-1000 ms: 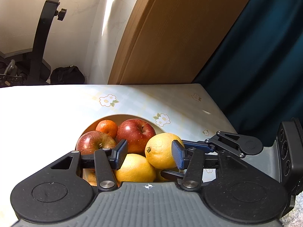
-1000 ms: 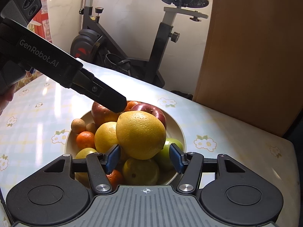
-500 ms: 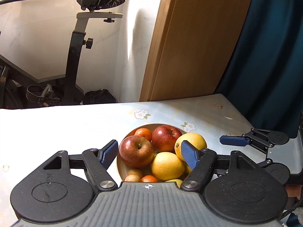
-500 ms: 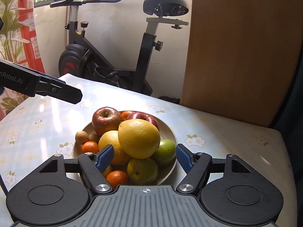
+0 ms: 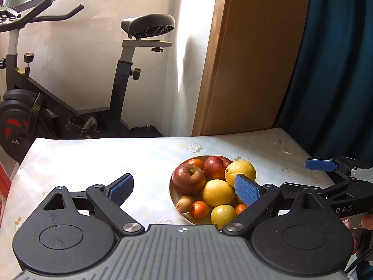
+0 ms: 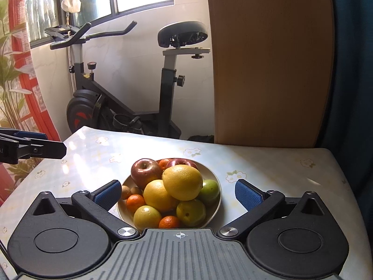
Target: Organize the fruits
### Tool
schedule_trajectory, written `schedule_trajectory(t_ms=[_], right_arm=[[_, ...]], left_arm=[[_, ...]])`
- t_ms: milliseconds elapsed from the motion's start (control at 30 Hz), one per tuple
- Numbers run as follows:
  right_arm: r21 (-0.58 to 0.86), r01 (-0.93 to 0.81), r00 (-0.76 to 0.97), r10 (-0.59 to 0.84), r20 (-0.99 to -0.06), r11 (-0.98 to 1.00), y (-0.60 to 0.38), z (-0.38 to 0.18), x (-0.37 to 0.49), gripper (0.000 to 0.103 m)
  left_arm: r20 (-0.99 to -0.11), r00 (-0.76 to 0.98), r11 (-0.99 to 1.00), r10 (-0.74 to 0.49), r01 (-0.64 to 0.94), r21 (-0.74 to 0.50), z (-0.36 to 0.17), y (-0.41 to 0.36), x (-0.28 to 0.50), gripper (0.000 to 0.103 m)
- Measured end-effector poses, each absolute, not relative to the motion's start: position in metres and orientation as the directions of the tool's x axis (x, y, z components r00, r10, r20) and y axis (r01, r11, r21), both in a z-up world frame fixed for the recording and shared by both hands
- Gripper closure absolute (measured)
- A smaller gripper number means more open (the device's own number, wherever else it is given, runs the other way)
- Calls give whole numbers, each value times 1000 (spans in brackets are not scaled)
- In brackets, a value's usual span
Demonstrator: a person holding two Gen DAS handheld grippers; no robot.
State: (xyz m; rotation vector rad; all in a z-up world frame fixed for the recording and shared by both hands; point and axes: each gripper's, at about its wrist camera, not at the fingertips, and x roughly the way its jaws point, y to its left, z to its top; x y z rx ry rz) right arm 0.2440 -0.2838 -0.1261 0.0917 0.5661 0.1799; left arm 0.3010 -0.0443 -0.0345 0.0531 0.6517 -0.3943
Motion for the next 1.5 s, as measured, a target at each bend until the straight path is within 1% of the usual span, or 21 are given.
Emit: schedule_trajectory(t_ms=[167, 267, 367, 433, 700, 867, 1233, 1500], right_arm=[[169, -129, 833, 200, -517, 977, -281, -109, 227, 0], [163, -120, 842, 187, -506, 979, -278, -98, 215, 0], [131, -113, 848, 164, -505, 985, -273, -88, 201, 0], [135, -107, 850, 161, -502, 985, -272, -82, 192, 0], [150, -93, 858, 155, -490, 984, -274, -66, 167, 0], [149, -92, 862, 153, -483, 985, -276, -62, 162, 0], [161, -78, 861, 148, -488, 984, -279, -64, 164, 0], [156, -68, 858, 138, -495, 985, -280, -66, 163, 0]], left_arm=[[-570, 759, 931, -314, 363, -30, -14, -43, 274, 8], [-547, 787, 942, -285, 335, -9, -4, -44, 257, 8], [-532, 798, 946, -283, 325, -16, 5, -42, 243, 8], [-523, 805, 949, -281, 315, -25, 10, -40, 236, 8], [-524, 821, 963, -226, 270, 8, 15, -39, 213, 8], [-506, 836, 972, -210, 236, -12, 16, -35, 205, 8], [-492, 845, 969, -211, 248, 10, 18, -40, 198, 8], [-486, 845, 967, -223, 256, 1, 18, -38, 195, 8]])
